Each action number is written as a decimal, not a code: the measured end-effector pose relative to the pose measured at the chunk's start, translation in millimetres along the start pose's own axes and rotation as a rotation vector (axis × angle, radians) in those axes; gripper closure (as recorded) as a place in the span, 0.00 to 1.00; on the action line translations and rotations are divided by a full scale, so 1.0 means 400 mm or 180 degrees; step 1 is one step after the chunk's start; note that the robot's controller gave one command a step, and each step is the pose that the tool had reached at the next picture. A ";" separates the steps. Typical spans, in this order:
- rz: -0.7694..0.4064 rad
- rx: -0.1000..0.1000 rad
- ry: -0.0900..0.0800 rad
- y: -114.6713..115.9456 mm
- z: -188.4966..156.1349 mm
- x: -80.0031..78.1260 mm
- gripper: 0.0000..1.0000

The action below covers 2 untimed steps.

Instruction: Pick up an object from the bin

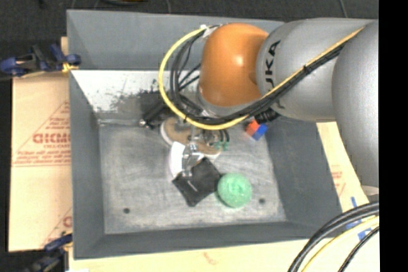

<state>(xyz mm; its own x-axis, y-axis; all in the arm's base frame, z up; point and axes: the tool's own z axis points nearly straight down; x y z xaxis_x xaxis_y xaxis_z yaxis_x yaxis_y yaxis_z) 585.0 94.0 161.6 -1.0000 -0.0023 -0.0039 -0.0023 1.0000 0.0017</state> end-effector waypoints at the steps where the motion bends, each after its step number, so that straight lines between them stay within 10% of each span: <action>1: 0.0113 -0.0005 -0.0026 -0.149 0.156 -0.056 0.00; 2: 0.0328 0.0008 -0.0002 -0.177 0.213 -0.103 0.00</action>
Offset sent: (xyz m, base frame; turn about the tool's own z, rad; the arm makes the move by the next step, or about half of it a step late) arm 0.0403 -0.0667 -0.0916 0.1066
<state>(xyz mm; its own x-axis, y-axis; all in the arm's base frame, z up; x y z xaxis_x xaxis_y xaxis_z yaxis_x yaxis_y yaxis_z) 626.7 23.7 76.6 -0.9949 0.1006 -0.0044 0.1006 0.9949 -0.0005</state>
